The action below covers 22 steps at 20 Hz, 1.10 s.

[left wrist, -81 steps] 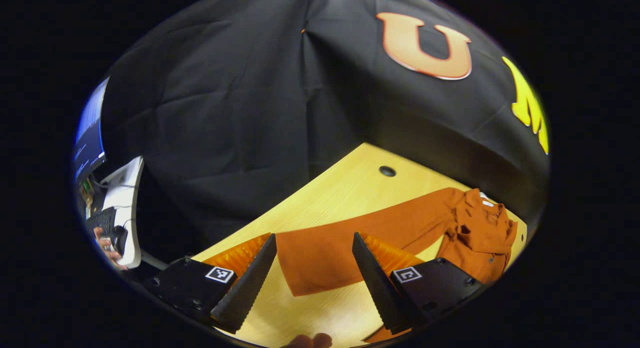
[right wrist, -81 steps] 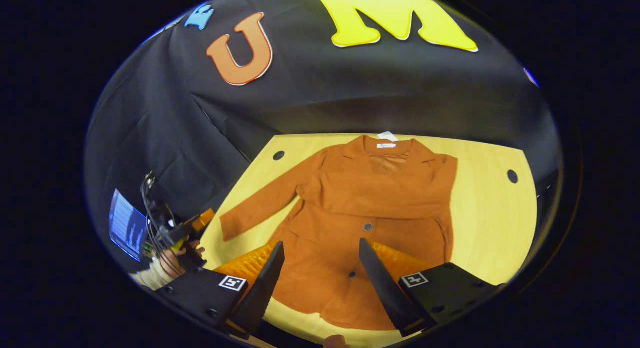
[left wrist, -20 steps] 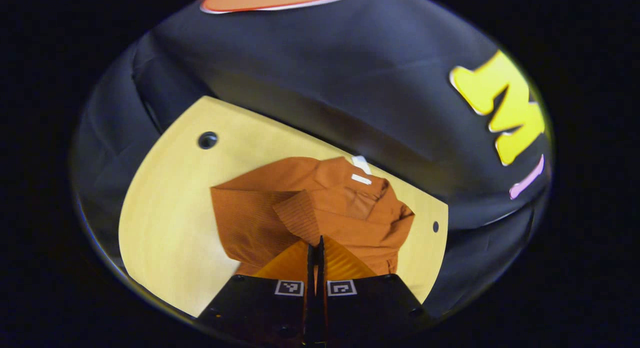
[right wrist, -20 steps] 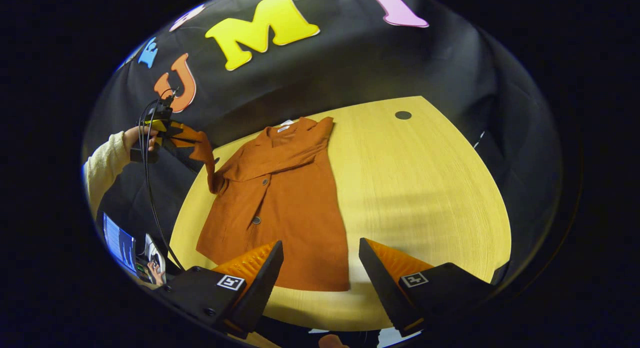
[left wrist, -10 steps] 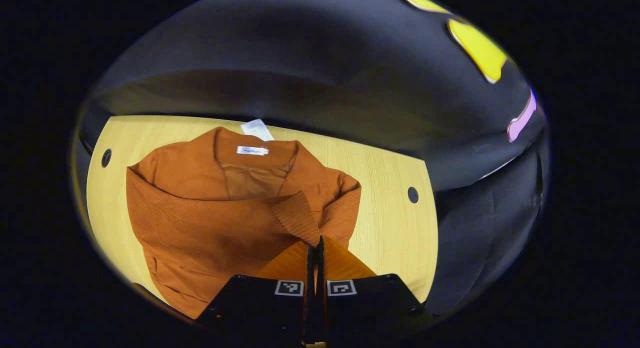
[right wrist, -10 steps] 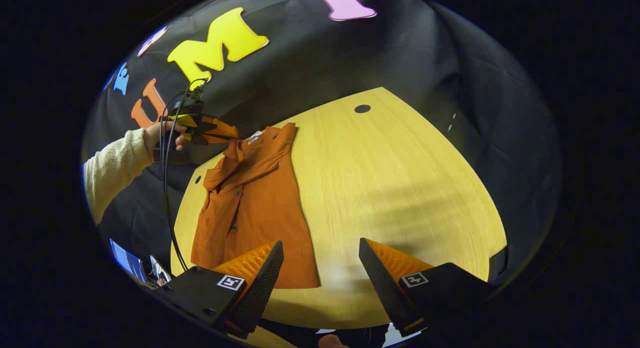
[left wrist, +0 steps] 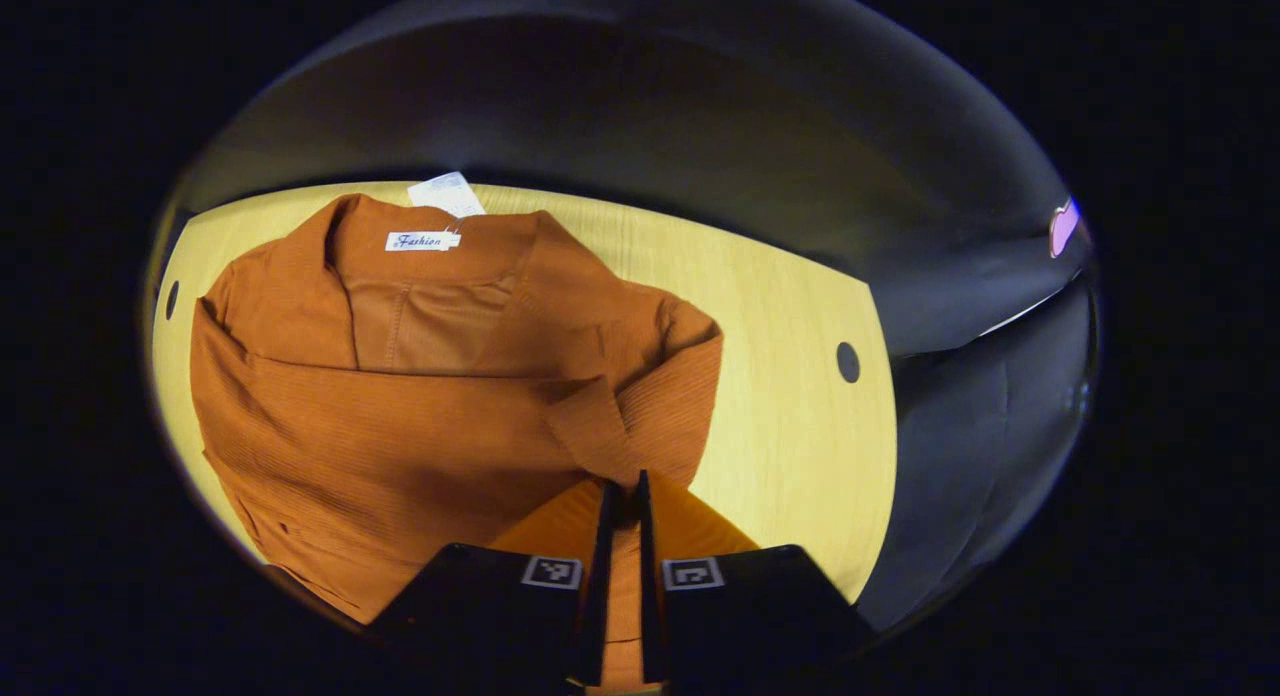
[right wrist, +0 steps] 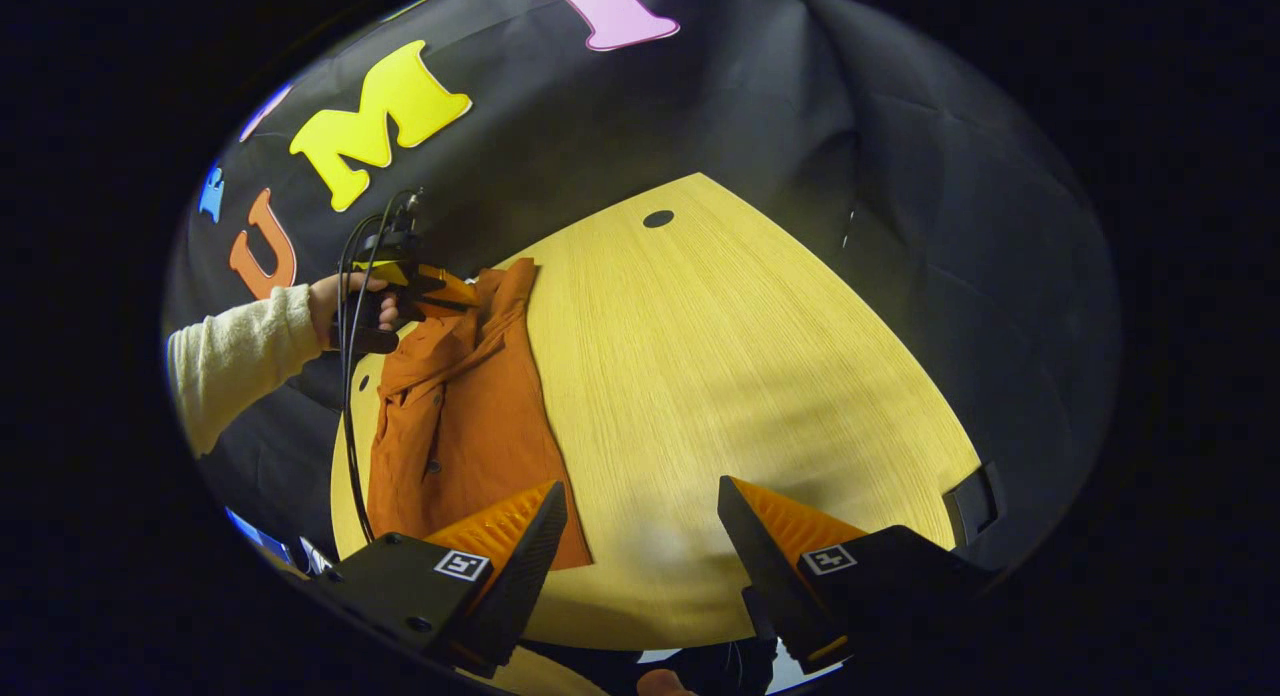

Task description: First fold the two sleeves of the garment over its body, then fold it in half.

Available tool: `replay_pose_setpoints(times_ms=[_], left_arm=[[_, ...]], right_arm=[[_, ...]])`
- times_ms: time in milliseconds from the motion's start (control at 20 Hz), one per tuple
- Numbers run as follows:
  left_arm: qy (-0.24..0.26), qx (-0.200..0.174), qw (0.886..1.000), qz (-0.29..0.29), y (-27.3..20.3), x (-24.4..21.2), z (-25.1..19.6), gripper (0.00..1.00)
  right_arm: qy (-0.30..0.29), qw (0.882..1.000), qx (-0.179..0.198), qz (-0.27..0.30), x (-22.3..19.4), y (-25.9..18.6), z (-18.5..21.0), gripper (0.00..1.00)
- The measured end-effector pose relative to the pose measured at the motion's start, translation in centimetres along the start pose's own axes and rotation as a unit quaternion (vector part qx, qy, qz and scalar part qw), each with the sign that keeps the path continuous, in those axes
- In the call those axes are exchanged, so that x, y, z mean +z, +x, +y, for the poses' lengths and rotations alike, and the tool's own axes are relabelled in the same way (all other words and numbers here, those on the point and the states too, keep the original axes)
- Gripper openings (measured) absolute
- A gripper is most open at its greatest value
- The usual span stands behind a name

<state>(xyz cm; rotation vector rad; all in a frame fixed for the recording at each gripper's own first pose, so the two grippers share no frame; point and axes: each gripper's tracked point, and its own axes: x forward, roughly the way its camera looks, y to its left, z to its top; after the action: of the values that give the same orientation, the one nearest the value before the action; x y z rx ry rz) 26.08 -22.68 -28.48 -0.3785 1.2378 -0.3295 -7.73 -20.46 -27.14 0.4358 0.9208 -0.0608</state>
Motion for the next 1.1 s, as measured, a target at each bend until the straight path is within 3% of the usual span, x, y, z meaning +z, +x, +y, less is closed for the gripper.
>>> replay_pose_setpoints(times_ms=[50, 150, 200, 300, 400, 450, 750, 1100], left_arm=[[-0.01, -0.022, 1.0, 0.003, -0.4, -0.2, -0.9, 0.28], [-0.018, -0.027, 0.999, -0.006, -1.4, -0.4, -0.8, 0.52], [-0.019, -0.03, 0.999, -0.013, -2.2, -0.5, -0.6, 0.7], [-0.02, -0.029, 0.999, -0.035, -3.9, -1.0, 0.6, 0.73], [-0.021, -0.016, 0.998, -0.059, -5.9, -1.5, 2.5, 0.82], [-0.018, -0.01, 0.997, -0.071, -7.2, -2.0, 3.5, 0.98], [-0.006, 0.06, 0.987, -0.148, -14.5, -7.1, 12.2, 0.98], [-0.01, 0.142, 0.974, -0.179, -21.3, -16.2, 23.8, 0.98]], right_arm=[[-0.003, 1.0, 0.002, 0.001, 0.2, 0.3, 0.1, 0.94], [-0.014, 1.0, 0.007, 0.002, 0.8, 0.5, 1.1, 0.97], [-0.022, 1.0, 0.011, 0.003, 0.9, 0.6, 1.5, 0.97], [-0.041, 0.999, 0.023, 0.003, 1.3, 0.7, 2.8, 0.97], [-0.061, 0.998, 0.035, 0.002, 1.7, 0.9, 4.3, 0.93], [-0.071, 0.997, 0.041, 0.003, 1.9, 1.1, 5.2, 0.93], [-0.133, 0.988, 0.08, 0.015, 1.4, 2.8, 11.8, 0.97], [-0.216, 0.968, 0.115, 0.05, -2.2, 5.3, 19.0, 0.97]])
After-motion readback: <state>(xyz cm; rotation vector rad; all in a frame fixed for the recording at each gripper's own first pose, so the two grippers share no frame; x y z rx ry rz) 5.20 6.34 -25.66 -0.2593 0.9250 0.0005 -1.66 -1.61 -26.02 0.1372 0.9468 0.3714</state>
